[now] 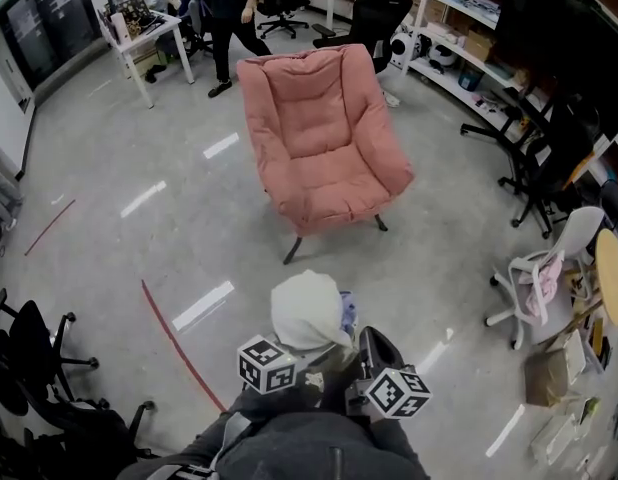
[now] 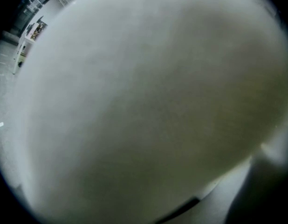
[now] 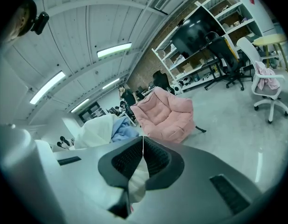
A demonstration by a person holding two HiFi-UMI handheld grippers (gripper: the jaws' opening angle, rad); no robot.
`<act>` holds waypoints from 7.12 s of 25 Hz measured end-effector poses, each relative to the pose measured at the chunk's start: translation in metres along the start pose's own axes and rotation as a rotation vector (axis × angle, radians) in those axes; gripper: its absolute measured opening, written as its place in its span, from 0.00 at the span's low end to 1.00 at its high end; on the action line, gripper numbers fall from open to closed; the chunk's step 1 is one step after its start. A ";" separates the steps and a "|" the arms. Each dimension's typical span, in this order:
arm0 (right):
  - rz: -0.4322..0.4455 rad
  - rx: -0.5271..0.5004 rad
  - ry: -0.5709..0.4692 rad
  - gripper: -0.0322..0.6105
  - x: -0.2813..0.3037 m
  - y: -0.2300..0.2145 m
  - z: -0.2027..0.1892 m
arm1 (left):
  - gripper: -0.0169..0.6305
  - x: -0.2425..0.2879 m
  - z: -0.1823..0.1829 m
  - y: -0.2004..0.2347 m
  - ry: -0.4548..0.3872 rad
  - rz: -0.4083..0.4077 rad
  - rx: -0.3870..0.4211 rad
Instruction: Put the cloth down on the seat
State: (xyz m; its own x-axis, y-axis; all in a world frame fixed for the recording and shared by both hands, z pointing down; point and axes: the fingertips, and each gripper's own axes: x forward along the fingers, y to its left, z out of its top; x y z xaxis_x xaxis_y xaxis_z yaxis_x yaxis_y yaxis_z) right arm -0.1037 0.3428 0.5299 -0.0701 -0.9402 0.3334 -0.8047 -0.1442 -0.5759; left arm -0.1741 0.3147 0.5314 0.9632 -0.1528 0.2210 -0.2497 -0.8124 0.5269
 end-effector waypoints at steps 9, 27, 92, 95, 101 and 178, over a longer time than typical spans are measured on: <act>0.000 0.000 -0.002 0.07 0.036 -0.031 0.038 | 0.45 0.042 0.024 0.028 -0.002 0.022 -0.020; 0.041 -0.011 0.017 0.07 0.150 -0.096 0.151 | 0.45 0.166 0.112 0.104 -0.024 0.061 -0.023; 0.026 0.079 0.117 0.07 0.483 -0.184 0.338 | 0.45 0.353 0.314 0.364 0.011 0.158 -0.103; 0.018 0.075 0.122 0.07 0.506 -0.183 0.345 | 0.45 0.359 0.326 0.382 0.008 0.146 -0.109; -0.005 0.055 0.131 0.07 0.544 -0.176 0.353 | 0.45 0.371 0.342 0.418 0.019 0.115 -0.123; 0.392 -0.286 0.114 0.07 0.947 -0.185 0.652 | 0.58 0.632 0.686 0.790 0.121 0.449 0.063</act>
State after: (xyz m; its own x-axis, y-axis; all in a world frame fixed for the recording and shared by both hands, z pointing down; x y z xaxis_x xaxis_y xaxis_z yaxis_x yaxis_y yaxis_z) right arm 0.3633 -0.7226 0.4656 -0.4513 -0.8645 0.2214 -0.8332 0.3193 -0.4516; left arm 0.3050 -0.8096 0.5240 0.7420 -0.4331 0.5117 -0.6287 -0.7144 0.3070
